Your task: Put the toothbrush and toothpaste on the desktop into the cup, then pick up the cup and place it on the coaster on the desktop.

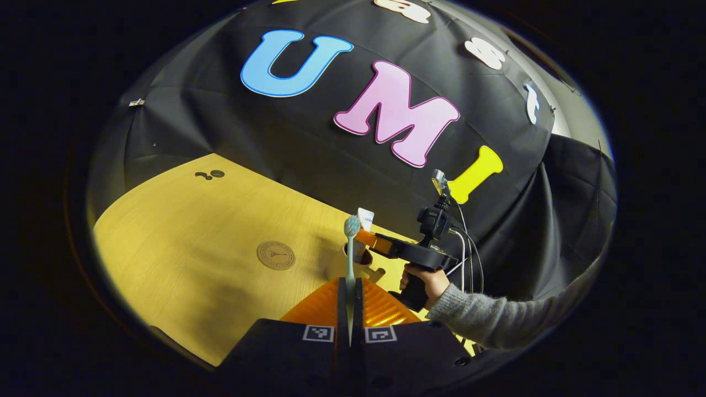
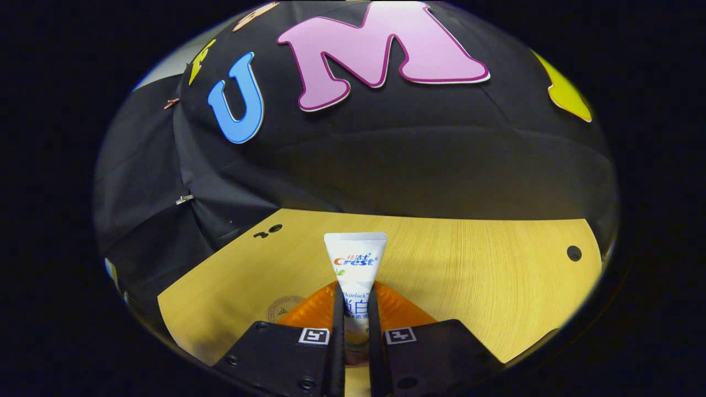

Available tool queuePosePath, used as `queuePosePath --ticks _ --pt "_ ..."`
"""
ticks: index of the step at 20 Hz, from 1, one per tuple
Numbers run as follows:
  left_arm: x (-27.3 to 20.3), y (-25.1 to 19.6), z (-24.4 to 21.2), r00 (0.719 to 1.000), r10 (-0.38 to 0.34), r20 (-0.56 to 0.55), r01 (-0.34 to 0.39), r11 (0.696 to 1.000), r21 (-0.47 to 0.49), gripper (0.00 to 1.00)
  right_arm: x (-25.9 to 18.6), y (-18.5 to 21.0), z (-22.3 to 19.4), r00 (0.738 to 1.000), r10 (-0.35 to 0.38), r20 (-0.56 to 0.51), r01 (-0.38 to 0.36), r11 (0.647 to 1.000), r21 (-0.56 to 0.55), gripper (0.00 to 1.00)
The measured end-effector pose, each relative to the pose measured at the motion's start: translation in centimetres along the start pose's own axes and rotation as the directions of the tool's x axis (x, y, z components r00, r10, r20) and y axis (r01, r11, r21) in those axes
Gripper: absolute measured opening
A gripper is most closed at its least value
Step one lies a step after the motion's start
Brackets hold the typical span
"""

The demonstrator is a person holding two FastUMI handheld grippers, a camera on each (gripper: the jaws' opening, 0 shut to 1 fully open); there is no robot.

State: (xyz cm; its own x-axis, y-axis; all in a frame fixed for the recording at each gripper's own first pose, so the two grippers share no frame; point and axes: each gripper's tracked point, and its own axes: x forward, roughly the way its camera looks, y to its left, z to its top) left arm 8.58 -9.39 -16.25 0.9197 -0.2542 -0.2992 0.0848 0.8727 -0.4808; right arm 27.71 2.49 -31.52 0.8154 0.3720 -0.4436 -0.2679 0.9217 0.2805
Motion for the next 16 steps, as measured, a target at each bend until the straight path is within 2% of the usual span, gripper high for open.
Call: queuePosePath --ticks 2,4,5,6,7,8,11,12,13,14,15,16 --pt "0.5 -0.4 0.3 1.000 -0.010 0.009 0.010 1.000 -0.006 0.06 -0.1 -0.3 -1.9 0.998 -0.009 -0.061 0.009 1.000 0.004 0.25" --pt "1.3 -0.5 0.6 1.000 -0.020 0.024 0.021 1.000 -0.010 0.06 -0.5 0.1 -2.0 0.999 0.018 -0.050 -0.017 0.999 0.031 0.27" --pt "1.9 -0.6 0.9 0.999 -0.026 0.036 0.026 1.000 -0.012 0.06 -1.1 0.3 -1.8 0.998 0.030 -0.047 -0.027 0.998 0.055 0.19" --pt "2.4 -0.6 1.3 0.998 -0.032 0.050 0.033 0.999 -0.017 0.06 -1.5 0.5 -1.6 0.998 0.036 -0.046 -0.032 0.996 0.084 0.22" --pt "3.1 -0.8 1.7 0.997 -0.039 0.067 0.041 0.999 -0.023 0.06 -1.9 0.4 -1.2 0.998 0.035 -0.043 -0.030 0.993 0.113 0.36" --pt "3.9 -0.9 2.4 0.995 -0.042 0.089 0.045 0.999 -0.028 0.06 -2.2 0.2 -0.8 0.999 0.031 -0.035 -0.026 0.990 0.139 0.43" --pt "6.8 -1.6 4.6 0.985 -0.057 0.166 0.065 0.997 -0.044 0.06 -4.1 -1.1 0.4 1.000 0.019 -0.006 -0.017 0.976 0.216 0.47" --pt "7.9 -2.0 5.5 0.977 -0.068 0.202 0.080 0.995 -0.054 0.06 -4.9 -1.6 0.6 1.000 0.017 0.000 -0.017 0.971 0.237 0.39" --pt "9.1 -2.2 6.4 0.968 -0.078 0.238 0.098 0.993 -0.070 0.06 -5.7 -2.5 0.6 1.000 0.006 0.003 -0.006 0.967 0.256 0.41" --pt "10.2 -2.3 6.9 0.961 -0.075 0.267 0.102 0.990 -0.092 0.06 -6.7 -3.3 0.5 1.000 -0.003 0.006 0.002 0.960 0.278 0.52" --pt "11.6 -2.2 7.0 0.955 -0.061 0.291 0.098 0.989 -0.114 0.06 -7.7 -4.0 0.4 1.000 -0.007 0.009 0.004 0.952 0.307 0.52" --pt "13.0 -1.8 7.3 0.949 -0.039 0.312 0.085 0.987 -0.135 0.06 -8.7 -4.6 0.2 1.000 -0.010 0.011 0.006 0.942 0.334 0.42"
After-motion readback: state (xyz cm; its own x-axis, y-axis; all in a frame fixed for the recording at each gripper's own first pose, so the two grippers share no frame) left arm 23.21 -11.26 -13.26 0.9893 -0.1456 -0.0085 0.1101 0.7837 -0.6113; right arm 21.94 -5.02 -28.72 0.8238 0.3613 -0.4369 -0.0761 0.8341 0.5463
